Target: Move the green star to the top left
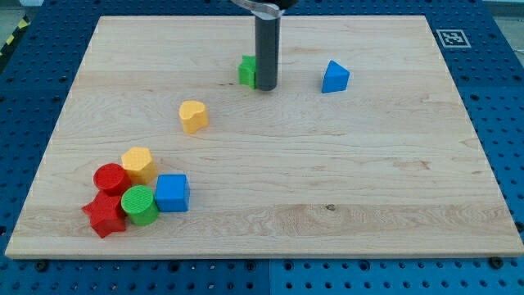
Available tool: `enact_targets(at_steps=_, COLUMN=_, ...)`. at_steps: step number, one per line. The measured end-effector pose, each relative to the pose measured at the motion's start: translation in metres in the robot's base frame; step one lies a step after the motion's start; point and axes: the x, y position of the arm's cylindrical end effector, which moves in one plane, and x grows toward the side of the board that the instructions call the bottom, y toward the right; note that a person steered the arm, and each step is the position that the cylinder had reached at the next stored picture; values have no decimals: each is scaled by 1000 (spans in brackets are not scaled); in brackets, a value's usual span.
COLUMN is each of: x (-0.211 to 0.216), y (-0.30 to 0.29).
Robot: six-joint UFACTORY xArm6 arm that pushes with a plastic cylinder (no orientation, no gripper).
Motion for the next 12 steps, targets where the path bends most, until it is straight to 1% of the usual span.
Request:
enact_targets(at_steps=2, x=-30, y=-29)
enact_targets(at_steps=4, x=-76, y=-56)
enact_targets(at_steps=7, x=-120, y=-110)
enact_targets(at_steps=10, x=-121, y=-134)
enact_targets(at_steps=12, x=-102, y=-141)
